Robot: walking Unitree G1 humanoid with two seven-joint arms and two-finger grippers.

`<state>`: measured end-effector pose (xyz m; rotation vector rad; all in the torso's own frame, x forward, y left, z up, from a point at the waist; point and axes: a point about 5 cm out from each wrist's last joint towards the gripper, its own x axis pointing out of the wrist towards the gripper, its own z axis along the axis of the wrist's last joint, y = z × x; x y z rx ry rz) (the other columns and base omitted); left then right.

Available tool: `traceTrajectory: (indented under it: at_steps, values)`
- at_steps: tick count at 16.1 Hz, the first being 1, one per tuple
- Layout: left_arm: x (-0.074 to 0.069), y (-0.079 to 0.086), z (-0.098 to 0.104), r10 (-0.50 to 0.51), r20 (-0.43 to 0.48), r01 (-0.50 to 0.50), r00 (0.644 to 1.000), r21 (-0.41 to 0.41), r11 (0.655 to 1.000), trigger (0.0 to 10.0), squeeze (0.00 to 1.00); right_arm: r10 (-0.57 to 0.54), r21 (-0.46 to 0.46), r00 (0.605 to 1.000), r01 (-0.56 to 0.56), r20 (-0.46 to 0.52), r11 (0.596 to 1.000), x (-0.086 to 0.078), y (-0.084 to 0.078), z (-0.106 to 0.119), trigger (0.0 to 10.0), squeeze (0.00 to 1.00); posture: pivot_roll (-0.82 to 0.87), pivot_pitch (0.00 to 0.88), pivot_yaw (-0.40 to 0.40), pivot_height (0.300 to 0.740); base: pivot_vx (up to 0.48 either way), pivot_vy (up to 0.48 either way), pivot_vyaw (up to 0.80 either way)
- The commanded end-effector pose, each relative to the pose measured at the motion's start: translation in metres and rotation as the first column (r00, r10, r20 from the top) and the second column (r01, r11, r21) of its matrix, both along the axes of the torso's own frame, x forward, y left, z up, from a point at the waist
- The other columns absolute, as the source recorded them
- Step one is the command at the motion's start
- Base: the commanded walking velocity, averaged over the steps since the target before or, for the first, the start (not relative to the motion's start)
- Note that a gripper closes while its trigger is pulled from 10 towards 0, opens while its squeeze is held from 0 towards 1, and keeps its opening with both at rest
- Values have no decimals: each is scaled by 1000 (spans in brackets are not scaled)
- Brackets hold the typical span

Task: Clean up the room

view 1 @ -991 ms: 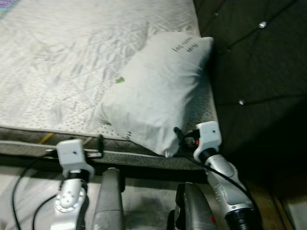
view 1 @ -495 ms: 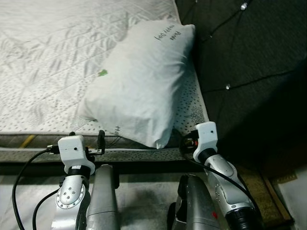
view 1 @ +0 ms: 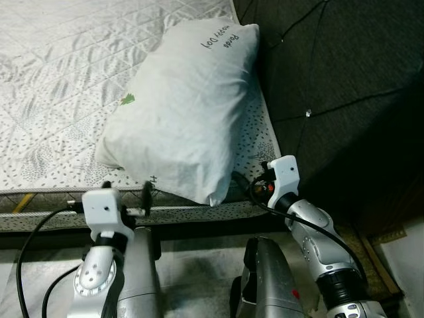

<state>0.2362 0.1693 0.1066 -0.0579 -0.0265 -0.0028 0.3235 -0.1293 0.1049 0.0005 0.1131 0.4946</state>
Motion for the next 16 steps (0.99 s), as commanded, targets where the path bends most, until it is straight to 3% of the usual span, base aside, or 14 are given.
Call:
traceTrajectory:
  at_steps: [1, 5, 9, 10, 12, 16]
  values:
    - [-3, 0, 0, -10, -17, 10, 1000, -4, 1000, 10000, 0, 2, 11, 1000, -2, -17, 1000, -2, -2, -4, 10000, 0, 125, 260, -62, 520, 0, 0, 0]
    - [-12, -2, 10, -81, -29, 81, 996, 30, 996, 10000, 0, 77, 5, 996, -77, -39, 997, 1, -3, 0, 10000, 0, 145, 277, -54, 520, 0, 0, 0]
    - [-14, 4, 14, -42, -38, 43, 998, 5, 999, 10000, 0, 127, 15, 990, -127, -53, 992, 8, -16, 10, 10000, 0, 151, 274, -47, 520, 0, 0, 0]
    - [-14, 6, 14, -35, -41, 35, 999, -3, 999, 10000, 0, 122, 85, 990, -117, -64, 989, 15, -24, 19, 10000, 0, 153, 272, -44, 520, 0, 0, 0]
    - [-14, 7, 15, -35, -44, 35, 998, -7, 999, 10000, 0, 145, 142, 987, -134, -69, 981, 18, -29, 27, 10000, 0, 157, 271, -41, 520, 0, 0, 0]
    - [-13, 6, 13, -44, -57, 43, 997, -12, 999, 10000, 0, 260, 259, 959, -223, -115, 940, 12, -26, 31, 10000, 0, 160, 272, -30, 520, 0, 0, 0]
